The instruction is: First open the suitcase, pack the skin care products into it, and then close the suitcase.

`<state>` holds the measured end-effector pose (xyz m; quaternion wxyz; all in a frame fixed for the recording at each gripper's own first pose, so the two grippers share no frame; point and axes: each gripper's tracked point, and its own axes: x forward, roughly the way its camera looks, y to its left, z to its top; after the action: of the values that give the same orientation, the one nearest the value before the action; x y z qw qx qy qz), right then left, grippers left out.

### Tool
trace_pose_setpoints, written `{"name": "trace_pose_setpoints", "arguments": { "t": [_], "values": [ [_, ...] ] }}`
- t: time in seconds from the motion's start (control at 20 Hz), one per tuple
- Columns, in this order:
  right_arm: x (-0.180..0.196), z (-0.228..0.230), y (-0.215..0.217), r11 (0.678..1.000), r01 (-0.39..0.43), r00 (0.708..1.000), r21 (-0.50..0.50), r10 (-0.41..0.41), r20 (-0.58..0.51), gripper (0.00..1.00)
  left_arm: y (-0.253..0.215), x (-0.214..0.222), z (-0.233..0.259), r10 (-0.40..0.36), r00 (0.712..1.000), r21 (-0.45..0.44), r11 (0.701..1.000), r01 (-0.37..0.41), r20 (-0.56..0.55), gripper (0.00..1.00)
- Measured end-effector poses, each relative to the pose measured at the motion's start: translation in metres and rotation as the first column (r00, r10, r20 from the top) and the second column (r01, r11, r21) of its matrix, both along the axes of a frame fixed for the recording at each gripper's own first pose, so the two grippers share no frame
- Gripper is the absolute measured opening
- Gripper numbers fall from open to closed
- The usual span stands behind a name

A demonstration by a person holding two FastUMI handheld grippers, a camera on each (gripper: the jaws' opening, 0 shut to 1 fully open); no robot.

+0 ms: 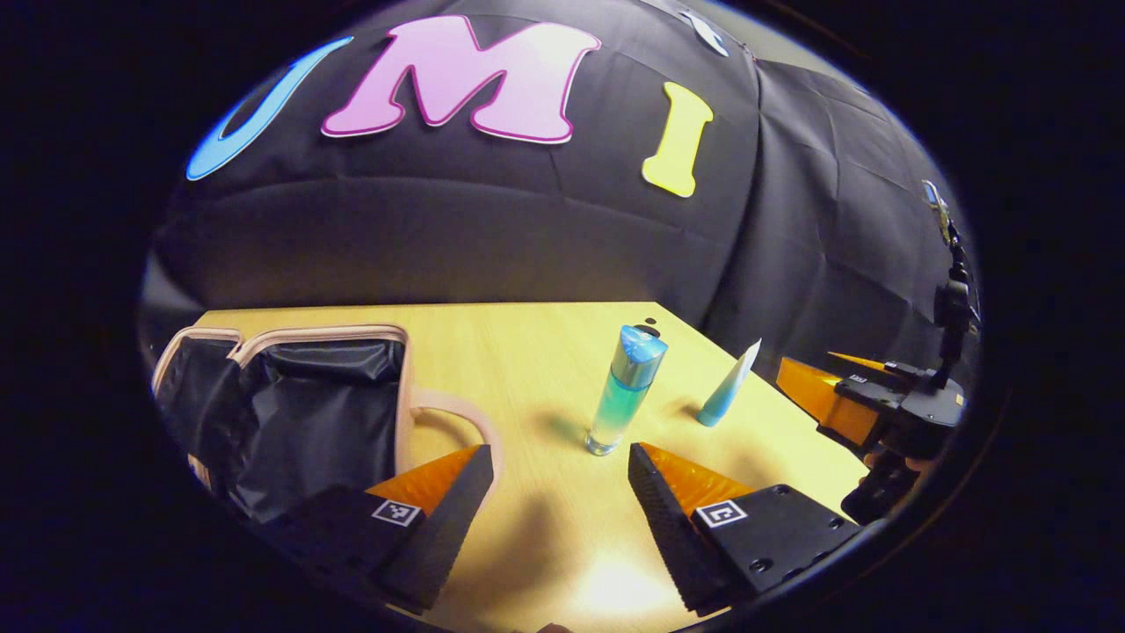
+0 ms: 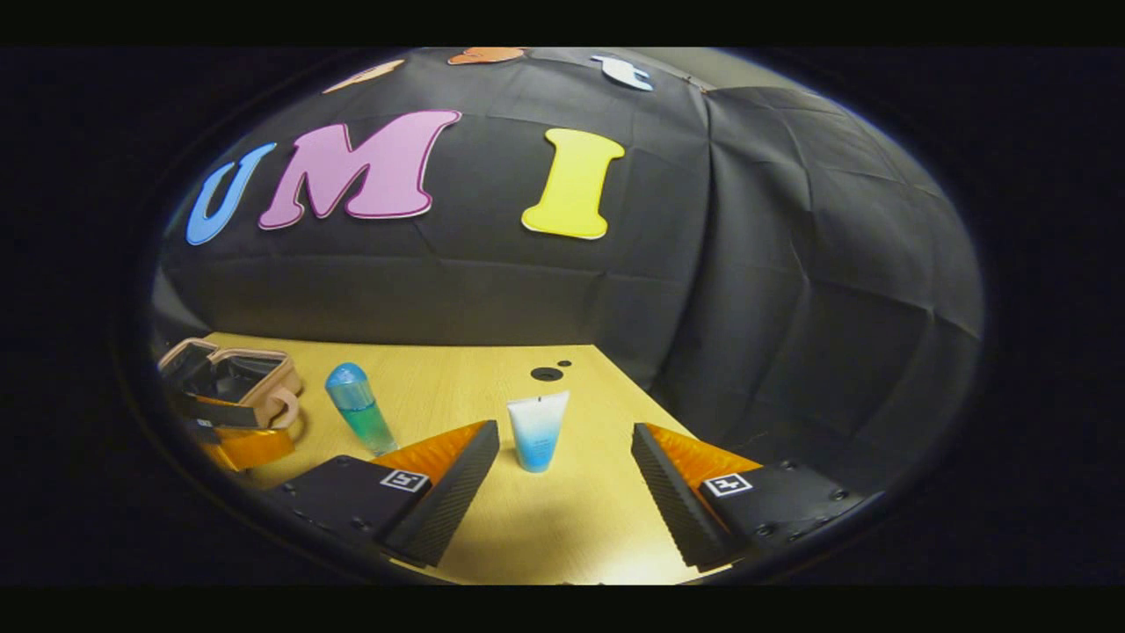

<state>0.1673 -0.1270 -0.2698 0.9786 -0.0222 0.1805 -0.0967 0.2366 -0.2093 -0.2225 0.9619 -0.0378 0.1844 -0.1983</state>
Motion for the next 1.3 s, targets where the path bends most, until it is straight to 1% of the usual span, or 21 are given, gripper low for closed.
{"name": "trace_pose_setpoints", "arguments": {
  "t": [0.15,0.25,0.35,0.5,0.65,0.7,0.75,0.8,0.85,0.9,0.95,1.0,1.05,1.1,1.15,1.2,1.3],
  "values": [
    [0.002,-0.022,-0.003,0.999,-0.006,0.998,0.044,0.009,-0.054,0.97,-0.031,0.018,-0.002,-0.078,0.997,0.046,0.996,0.077,0.012,0.98],
    [0.004,-0.026,-0.010,1.000,0.000,0.999,0.032,0.002,-0.053,0.97,-0.045,0.029,-0.004,-0.103,0.995,0.062,0.993,0.102,0.016,0.98],
    [0.009,-0.029,-0.017,1.000,0.003,0.999,0.018,-0.002,-0.049,0.97,-0.056,0.042,-0.012,-0.106,0.994,0.064,0.992,0.105,0.014,0.98],
    [0.012,-0.047,-0.018,0.998,0.005,0.996,0.057,0.001,-0.091,0.98,-0.073,0.067,-0.016,-0.099,0.995,0.086,0.991,0.098,0.005,0.98],
    [0.019,-0.057,-0.017,0.998,0.009,0.994,0.069,-0.002,-0.110,0.98,-0.081,0.076,-0.022,-0.102,0.995,0.099,0.990,0.103,-0.008,0.96],
    [0.023,-0.060,-0.015,0.998,0.009,0.995,0.069,-0.002,-0.104,0.97,-0.082,0.078,-0.024,-0.099,0.995,0.104,0.990,0.099,-0.011,0.87],
    [0.028,-0.062,-0.013,0.997,0.007,0.995,0.075,0.000,-0.100,0.95,-0.083,0.079,-0.028,-0.097,0.995,0.103,0.990,0.099,-0.018,0.83],
    [0.031,-0.065,-0.012,0.997,0.011,0.995,0.081,-0.003,-0.102,0.97,-0.081,0.079,-0.032,-0.081,0.996,0.102,0.991,0.083,-0.027,0.79],
    [0.034,-0.070,-0.011,0.995,0.016,0.994,0.097,-0.006,-0.110,0.97,-0.075,0.079,-0.036,-0.059,0.998,0.098,0.993,0.062,-0.039,0.67],
    [0.038,-0.076,-0.007,0.993,0.020,0.993,0.113,-0.007,-0.121,0.97,-0.077,0.085,-0.042,-0.049,0.998,0.084,0.995,0.052,-0.043,0.46],
    [0.040,-0.082,-0.004,0.992,0.021,0.991,0.121,-0.005,-0.132,0.97,-0.074,0.080,-0.039,-0.057,0.997,0.062,0.996,0.060,-0.050,0.48],
    [0.042,-0.089,-0.004,0.993,0.021,0.990,0.117,-0.005,-0.141,0.97,-0.071,0.078,-0.036,-0.054,0.997,0.046,0.997,0.057,-0.052,0.48],
    [0.044,-0.095,-0.005,0.994,0.024,0.989,0.107,-0.008,-0.151,0.97,-0.065,0.076,-0.037,-0.048,0.997,0.034,0.998,0.050,-0.059,0.51],
    [0.046,-0.099,-0.008,0.995,0.039,0.987,0.097,-0.023,-0.161,0.97,-0.062,0.075,-0.037,-0.042,0.997,0.026,0.999,0.044,-0.063,0.47],
    [0.049,-0.102,-0.009,0.993,0.045,0.987,0.108,-0.027,-0.161,0.97,-0.058,0.074,-0.038,-0.035,0.997,0.023,0.999,0.037,-0.065,0.51],
    [0.053,-0.104,-0.009,0.992,0.055,0.987,0.115,-0.036,-0.157,0.97,-0.055,0.073,-0.039,-0.030,0.997,0.027,0.999,0.031,-0.065,0.48],
    [0.055,-0.107,-0.012,0.993,0.060,0.988,0.104,-0.044,-0.151,0.96,-0.047,0.069,-0.041,-0.025,0.998,0.061,0.998,0.028,-0.053,0.47]
  ]
}}
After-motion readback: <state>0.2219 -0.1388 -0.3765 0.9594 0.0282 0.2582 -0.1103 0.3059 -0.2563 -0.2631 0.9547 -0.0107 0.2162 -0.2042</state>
